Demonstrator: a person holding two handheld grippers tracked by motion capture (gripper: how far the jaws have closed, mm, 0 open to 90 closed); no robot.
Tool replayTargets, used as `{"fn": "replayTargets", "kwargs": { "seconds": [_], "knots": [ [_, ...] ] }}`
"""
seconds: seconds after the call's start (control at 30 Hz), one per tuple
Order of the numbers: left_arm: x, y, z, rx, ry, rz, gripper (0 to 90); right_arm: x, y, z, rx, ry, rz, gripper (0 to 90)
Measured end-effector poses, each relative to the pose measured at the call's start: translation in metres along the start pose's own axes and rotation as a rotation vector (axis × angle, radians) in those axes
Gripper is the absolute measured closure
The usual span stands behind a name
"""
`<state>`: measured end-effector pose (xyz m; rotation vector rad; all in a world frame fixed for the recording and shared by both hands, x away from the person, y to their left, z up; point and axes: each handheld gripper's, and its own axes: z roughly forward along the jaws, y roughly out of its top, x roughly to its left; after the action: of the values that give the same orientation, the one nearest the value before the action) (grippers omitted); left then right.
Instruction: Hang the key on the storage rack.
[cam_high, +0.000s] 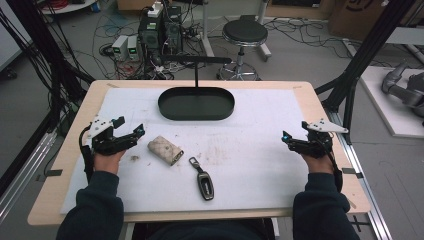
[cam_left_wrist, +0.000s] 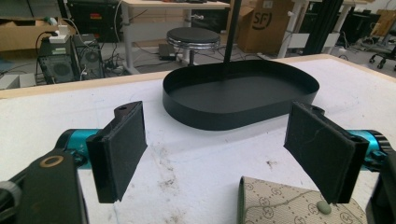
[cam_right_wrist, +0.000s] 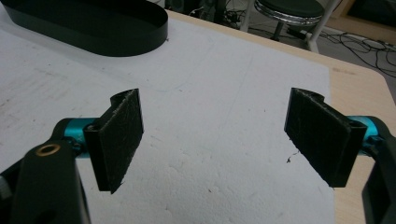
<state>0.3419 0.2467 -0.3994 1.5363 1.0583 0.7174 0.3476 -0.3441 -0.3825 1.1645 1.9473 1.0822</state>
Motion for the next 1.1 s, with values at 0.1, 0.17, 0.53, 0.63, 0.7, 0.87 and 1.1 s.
{"fn": "replayTargets", "kwargs": {
  "seconds": [0.1, 0.17, 0.53, 0.63, 0.7, 0.87, 1.1],
  "knots": [
    [0.000, 0.000, 0.000, 0.000, 0.001, -0.001, 20.5, 0.000, 0.000, 0.000, -0.002, -0.002, 0.001, 20.0],
    [0.001, 0.000, 0.000, 0.001, 0.003, -0.002, 20.5, 0.000, 0.000, -0.001, -0.006, -0.003, 0.006, 20.0],
    [0.001, 0.000, 0.001, 0.003, 0.016, -0.003, 20.7, 0.005, 0.000, -0.002, -0.017, 0.016, 0.013, 20.0],
    [0.001, 0.000, 0.001, 0.001, 0.010, 0.001, 20.8, 0.011, 0.003, -0.003, -0.028, 0.030, 0.015, 20.0],
    [0.001, 0.000, 0.001, 0.001, 0.007, 0.003, 20.9, 0.017, 0.005, -0.001, -0.030, 0.041, 0.011, 20.0],
    [0.000, 0.000, 0.000, 0.002, 0.000, 0.010, 20.9, 0.038, 0.010, 0.004, -0.023, 0.072, -0.026, 23.0],
    [0.001, 0.000, 0.000, 0.006, 0.004, 0.009, 20.9, 0.078, 0.015, 0.020, -0.038, 0.204, -0.039, 27.0]
  ]
}}
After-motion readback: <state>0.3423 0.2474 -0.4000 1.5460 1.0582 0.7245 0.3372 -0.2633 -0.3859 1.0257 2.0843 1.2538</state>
